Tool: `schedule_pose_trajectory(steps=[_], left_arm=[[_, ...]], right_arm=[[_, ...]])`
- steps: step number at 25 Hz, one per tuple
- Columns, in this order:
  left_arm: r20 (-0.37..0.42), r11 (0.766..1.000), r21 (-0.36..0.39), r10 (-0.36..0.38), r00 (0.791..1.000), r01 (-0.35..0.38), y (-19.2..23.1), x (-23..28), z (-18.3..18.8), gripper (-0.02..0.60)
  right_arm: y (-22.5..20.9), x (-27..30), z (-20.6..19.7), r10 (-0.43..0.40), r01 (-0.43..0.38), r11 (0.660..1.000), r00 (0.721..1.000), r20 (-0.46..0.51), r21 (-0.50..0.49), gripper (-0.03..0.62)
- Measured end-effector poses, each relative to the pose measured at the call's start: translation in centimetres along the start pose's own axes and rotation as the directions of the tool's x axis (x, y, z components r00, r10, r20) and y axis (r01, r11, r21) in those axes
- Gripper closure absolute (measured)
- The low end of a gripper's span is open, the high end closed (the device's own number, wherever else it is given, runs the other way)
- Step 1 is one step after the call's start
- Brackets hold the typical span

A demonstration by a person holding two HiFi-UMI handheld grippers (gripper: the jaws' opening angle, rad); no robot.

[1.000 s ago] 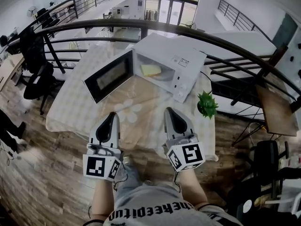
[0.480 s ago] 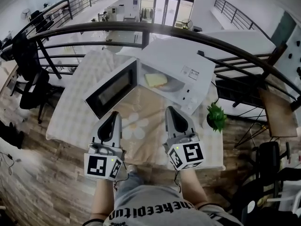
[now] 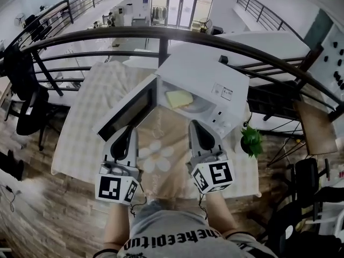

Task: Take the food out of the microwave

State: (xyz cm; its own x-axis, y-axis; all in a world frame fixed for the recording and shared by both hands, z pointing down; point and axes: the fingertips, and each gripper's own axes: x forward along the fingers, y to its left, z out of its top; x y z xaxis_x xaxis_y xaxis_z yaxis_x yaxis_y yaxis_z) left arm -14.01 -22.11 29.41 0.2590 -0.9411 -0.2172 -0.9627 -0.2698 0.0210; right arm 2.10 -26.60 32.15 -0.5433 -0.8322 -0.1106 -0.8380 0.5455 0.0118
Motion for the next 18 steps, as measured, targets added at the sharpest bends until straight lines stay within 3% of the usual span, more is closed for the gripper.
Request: schedule_pose_trajectory(steps=[11, 18], left_arm=[[-0.008, 0.995, -0.022, -0.096, 0.995, 0.096, 2.9, 4.9, -1.9, 0.566], [-0.039, 0.989, -0.037, -0.142, 0.989, 0.141, 4.4, 6.7, -4.2, 0.566]], right_arm=[[-1.1, 4.6, -1.5, -0.077, 0.077, 0.997, 0.997, -0.018, -0.02, 0.589], [-1.2, 7.6, -4.9, -0.106, 0.099, 0.993, 0.99, -0.096, -0.068, 0.589]])
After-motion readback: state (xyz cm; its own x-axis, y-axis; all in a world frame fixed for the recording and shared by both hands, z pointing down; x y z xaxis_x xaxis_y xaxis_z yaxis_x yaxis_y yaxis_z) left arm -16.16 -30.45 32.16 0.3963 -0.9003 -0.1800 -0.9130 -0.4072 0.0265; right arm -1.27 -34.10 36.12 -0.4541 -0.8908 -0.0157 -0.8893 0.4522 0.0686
